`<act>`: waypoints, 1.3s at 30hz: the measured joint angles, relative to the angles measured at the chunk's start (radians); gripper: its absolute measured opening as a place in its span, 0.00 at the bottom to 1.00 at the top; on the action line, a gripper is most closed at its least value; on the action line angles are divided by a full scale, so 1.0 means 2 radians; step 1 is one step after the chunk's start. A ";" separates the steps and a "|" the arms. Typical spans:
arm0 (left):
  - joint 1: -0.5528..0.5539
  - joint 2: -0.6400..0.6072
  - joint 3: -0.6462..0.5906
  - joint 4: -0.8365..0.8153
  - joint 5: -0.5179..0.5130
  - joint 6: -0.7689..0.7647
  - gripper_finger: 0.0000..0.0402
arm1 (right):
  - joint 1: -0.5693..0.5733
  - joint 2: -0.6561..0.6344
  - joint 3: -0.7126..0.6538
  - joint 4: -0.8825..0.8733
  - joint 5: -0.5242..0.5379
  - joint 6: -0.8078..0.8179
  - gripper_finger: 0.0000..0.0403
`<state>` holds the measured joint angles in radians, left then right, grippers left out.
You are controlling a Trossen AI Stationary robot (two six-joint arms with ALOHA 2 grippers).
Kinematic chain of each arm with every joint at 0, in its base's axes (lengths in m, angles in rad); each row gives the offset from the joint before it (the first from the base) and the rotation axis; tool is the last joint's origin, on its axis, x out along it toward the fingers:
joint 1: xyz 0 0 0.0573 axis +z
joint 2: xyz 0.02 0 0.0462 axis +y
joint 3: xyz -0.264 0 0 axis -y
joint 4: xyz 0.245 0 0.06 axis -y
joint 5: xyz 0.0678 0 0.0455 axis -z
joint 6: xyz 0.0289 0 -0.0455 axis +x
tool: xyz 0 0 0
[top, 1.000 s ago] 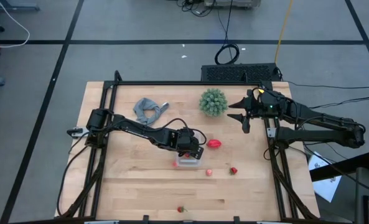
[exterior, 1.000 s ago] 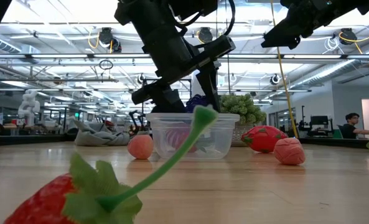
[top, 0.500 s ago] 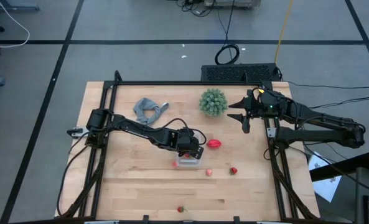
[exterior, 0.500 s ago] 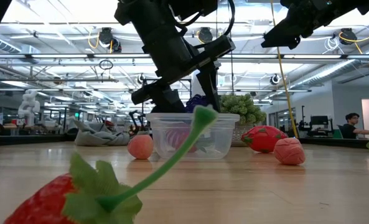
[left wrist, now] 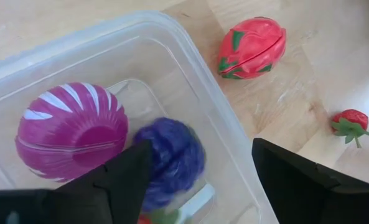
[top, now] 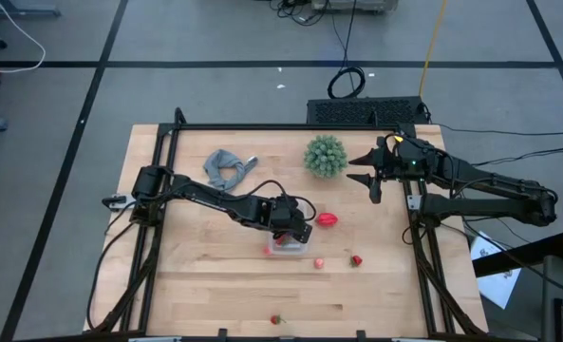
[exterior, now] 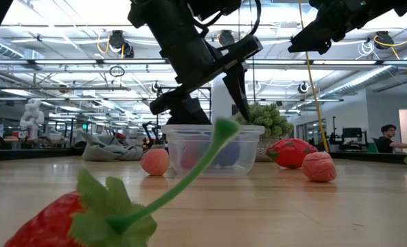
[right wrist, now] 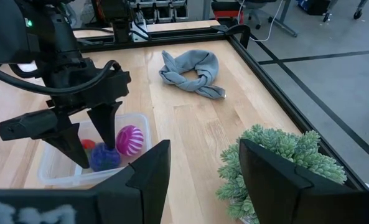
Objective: Pick and placing Produce into tupperware
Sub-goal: Put the left apricot into the transparent bin
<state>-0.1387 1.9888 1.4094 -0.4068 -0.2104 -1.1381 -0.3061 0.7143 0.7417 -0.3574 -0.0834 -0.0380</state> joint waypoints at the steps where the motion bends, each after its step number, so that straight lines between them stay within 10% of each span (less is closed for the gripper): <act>1: 0.000 0.000 0.000 0.000 0.000 0.000 0.70 | 0.000 0.000 0.000 0.000 0.000 0.000 0.45; 21: -0.050 -0.183 0.000 -0.082 -0.025 0.007 0.70 | 0.000 0.000 0.000 -0.016 0.000 0.000 0.45; 39: -0.155 -0.188 0.000 -0.285 -0.101 -0.030 0.70 | 0.000 0.000 0.000 0.027 0.000 -0.001 0.45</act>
<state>-0.4482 1.6130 1.4097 -0.9763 -0.4124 -1.1983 -0.3061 0.7145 0.7416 -0.3031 -0.0834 -0.0391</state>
